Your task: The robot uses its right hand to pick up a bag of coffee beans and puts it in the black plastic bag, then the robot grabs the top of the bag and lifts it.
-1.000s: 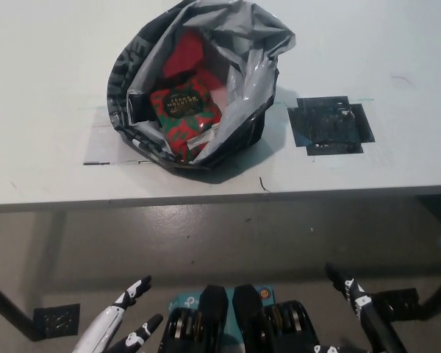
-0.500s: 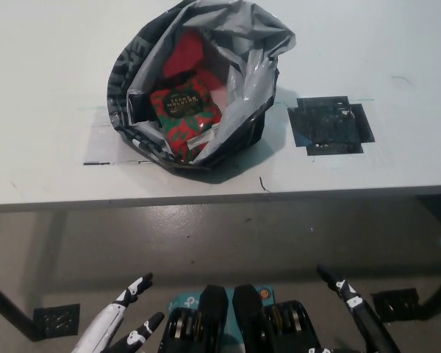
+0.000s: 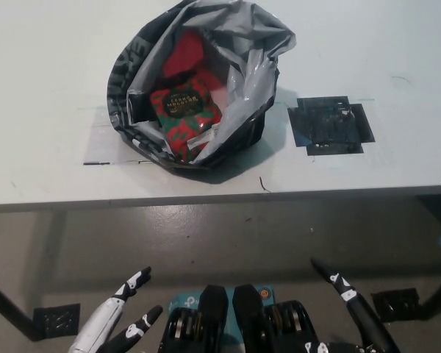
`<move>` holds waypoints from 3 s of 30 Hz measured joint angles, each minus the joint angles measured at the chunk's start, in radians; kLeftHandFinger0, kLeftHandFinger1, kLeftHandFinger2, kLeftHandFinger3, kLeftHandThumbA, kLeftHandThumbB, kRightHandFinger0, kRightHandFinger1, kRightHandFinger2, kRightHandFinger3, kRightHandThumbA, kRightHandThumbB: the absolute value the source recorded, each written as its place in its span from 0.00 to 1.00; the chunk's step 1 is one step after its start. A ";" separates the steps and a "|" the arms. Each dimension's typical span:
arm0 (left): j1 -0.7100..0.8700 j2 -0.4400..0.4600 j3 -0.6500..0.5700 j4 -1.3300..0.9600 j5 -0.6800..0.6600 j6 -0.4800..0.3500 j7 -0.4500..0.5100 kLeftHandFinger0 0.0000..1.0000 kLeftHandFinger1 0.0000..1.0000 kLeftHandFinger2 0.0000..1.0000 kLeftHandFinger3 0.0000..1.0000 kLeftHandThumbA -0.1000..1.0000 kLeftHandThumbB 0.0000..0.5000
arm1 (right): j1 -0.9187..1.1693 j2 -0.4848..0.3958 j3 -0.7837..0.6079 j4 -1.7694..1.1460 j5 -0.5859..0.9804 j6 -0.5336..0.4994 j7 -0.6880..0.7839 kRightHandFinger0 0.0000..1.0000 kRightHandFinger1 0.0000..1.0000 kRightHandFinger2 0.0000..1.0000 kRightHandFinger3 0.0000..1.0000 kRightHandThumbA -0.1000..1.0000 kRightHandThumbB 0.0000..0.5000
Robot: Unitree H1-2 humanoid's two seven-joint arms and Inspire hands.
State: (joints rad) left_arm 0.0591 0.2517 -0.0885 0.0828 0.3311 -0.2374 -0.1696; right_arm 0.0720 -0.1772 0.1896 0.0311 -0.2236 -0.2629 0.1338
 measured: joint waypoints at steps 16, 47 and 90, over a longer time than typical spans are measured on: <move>-0.002 0.006 0.000 0.002 0.010 -0.009 0.008 1.00 1.00 1.00 1.00 0.89 0.30 | -0.019 0.000 0.008 0.009 -0.002 0.003 0.011 1.00 1.00 1.00 1.00 1.00 0.54; 0.117 0.061 -0.074 -0.075 0.291 0.229 0.005 1.00 1.00 1.00 1.00 1.00 0.83 | 0.078 -0.019 0.081 0.007 -0.042 0.001 0.033 1.00 1.00 1.00 1.00 1.00 0.64; 0.099 0.030 -0.013 -0.030 0.048 -0.054 0.074 1.00 1.00 1.00 1.00 1.00 0.78 | 0.032 -0.015 0.040 0.009 -0.052 0.000 0.028 1.00 1.00 1.00 1.00 1.00 0.59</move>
State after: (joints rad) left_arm 0.1576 0.2819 -0.1017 0.0530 0.3793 -0.2914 -0.0958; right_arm 0.1039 -0.1925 0.2296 0.0400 -0.2758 -0.2625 0.1614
